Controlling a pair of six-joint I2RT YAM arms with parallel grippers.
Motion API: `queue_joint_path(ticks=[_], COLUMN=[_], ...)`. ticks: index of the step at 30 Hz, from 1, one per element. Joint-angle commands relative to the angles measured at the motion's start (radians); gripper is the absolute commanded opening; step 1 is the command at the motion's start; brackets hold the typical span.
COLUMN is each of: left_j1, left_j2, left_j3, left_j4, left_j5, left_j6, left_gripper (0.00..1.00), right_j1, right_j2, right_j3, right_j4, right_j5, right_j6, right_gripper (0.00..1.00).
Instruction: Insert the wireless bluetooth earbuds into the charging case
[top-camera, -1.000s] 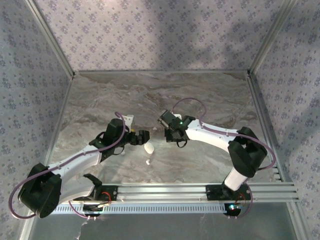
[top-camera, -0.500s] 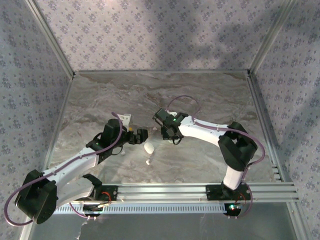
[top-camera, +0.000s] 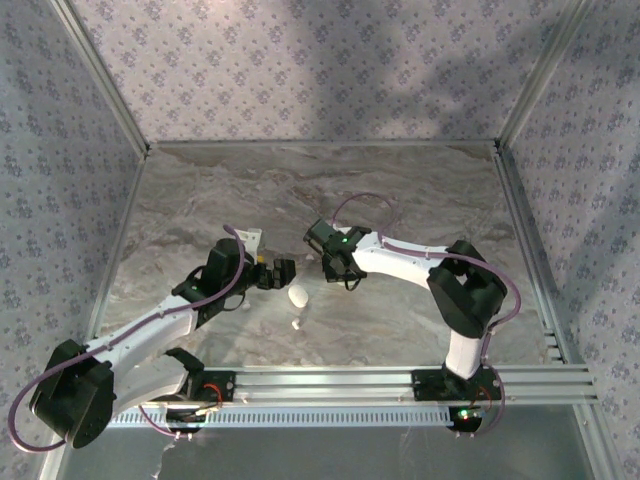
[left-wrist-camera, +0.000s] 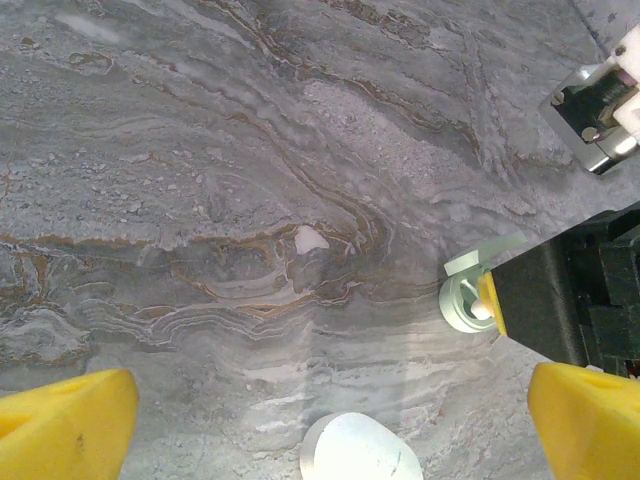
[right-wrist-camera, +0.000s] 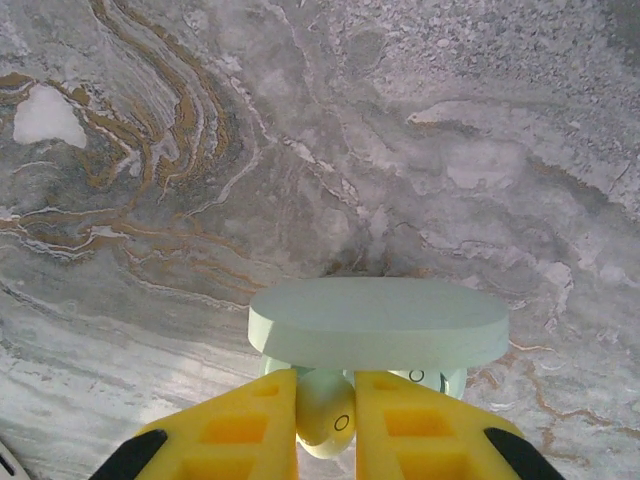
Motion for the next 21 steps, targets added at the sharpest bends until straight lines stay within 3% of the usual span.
queue_joint_path(ticks=[1,21], left_j1=[0.002,0.000], left_j2=[-0.024,-0.032], left_j3=[-0.006,-0.008], left_j4=[-0.003,-0.003], left_j5=[-0.009,-0.009], left_j6=[0.011,0.013], left_gripper=[1.00,1.00], right_j1=[0.006,0.007], right_j2=[0.029,0.039], right_j3=[0.030,0.033], right_j4=[-0.030,-0.035], right_j5=[0.033,0.026], right_j6=[-0.007,-0.009], right_gripper=[0.18,0.25])
